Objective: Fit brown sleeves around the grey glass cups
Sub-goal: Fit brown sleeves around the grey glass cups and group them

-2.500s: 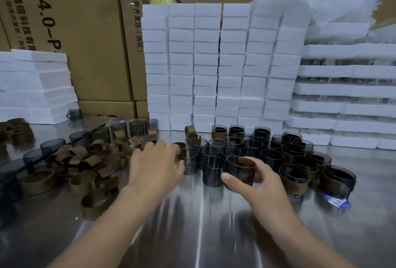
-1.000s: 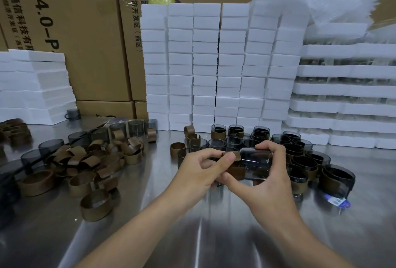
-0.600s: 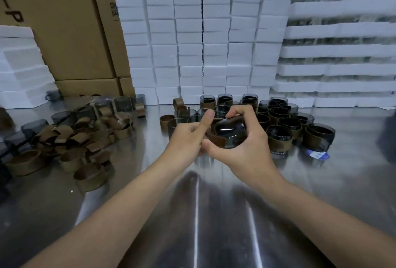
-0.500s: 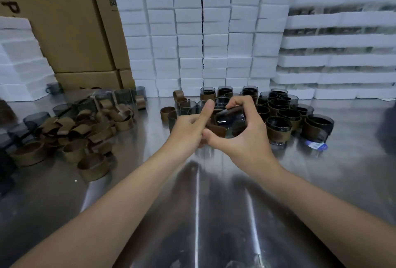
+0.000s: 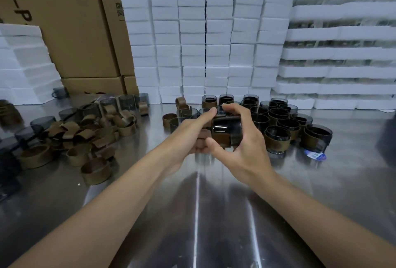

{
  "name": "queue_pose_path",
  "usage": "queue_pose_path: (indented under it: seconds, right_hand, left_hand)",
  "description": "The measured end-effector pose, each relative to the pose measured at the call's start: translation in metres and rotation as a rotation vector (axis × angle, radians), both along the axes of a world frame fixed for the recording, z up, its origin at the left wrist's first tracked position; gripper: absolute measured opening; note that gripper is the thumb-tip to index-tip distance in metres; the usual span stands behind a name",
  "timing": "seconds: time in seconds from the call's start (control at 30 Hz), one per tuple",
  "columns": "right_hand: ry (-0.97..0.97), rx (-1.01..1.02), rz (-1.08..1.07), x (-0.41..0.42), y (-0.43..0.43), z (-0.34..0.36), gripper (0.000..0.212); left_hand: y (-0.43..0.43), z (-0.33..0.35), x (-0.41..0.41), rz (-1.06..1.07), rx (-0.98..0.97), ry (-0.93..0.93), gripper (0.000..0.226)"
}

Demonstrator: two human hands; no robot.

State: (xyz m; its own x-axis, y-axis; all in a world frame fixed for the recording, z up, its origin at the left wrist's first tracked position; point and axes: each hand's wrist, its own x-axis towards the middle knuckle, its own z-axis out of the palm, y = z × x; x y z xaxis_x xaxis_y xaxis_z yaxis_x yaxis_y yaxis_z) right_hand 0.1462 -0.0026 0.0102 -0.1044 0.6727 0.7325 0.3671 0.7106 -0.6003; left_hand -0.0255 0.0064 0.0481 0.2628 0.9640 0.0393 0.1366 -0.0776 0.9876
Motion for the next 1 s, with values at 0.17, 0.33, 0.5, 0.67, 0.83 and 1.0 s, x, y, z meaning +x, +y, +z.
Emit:
queue_pose_path:
  seconds: [0.17,0.33,0.5,0.67,0.83,1.0]
  right_hand:
    - [-0.110,-0.023,-0.015,0.002,-0.005,0.003,0.088]
    - [-0.181,-0.038,0.024,0.005,0.001,0.006,0.091]
    - [-0.041,-0.104,-0.064,0.010,0.012,-0.006,0.088]
    - [0.159,-0.210,-0.022,0.018,0.023,-0.014,0.060]
    - [0.073,-0.200,0.026,0.012,0.014,-0.016,0.072]
    - [0.073,-0.144,-0.047,0.013,0.017,-0.015,0.072]
  left_hand:
    - [-0.005,0.003,0.000,-0.021,0.015,-0.005,0.042]
    - [-0.004,0.003,-0.001,-0.047,0.015,-0.037,0.043]
    - [0.004,-0.011,0.004,0.104,-0.050,-0.280,0.039]
    - [0.009,-0.023,0.002,0.095,-0.020,-0.443,0.043]
    - [0.002,-0.025,0.008,0.115,0.112,-0.417,0.057]
    - [-0.004,-0.018,0.013,0.093,0.047,-0.443,0.034]
